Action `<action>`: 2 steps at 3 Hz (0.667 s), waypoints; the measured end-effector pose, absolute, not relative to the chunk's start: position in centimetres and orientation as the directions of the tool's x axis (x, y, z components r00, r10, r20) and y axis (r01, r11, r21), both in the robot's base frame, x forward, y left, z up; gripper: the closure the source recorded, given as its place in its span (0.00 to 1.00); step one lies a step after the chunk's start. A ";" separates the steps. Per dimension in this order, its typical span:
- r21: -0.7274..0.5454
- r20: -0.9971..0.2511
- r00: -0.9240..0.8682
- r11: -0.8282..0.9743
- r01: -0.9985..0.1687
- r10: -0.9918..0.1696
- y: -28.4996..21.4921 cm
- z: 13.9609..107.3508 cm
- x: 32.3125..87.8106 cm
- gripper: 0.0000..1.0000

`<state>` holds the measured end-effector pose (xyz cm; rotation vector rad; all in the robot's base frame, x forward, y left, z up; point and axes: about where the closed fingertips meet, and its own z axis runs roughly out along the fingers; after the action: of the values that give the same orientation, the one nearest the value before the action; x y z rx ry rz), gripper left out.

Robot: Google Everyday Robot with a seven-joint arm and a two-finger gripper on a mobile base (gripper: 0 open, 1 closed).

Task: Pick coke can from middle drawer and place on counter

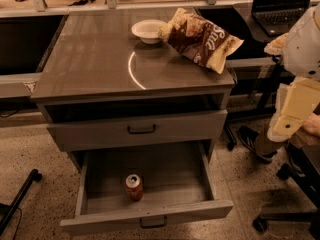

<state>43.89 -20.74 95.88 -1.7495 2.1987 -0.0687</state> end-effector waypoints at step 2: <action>-0.221 -0.263 -0.171 0.232 -0.947 -0.949 -18.5 93.3 44.2 0.00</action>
Offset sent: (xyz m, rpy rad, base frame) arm 0.0041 0.0591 -0.0848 0.0635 0.0812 0.0601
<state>44.21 -18.45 93.27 -1.7563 2.1690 -0.0084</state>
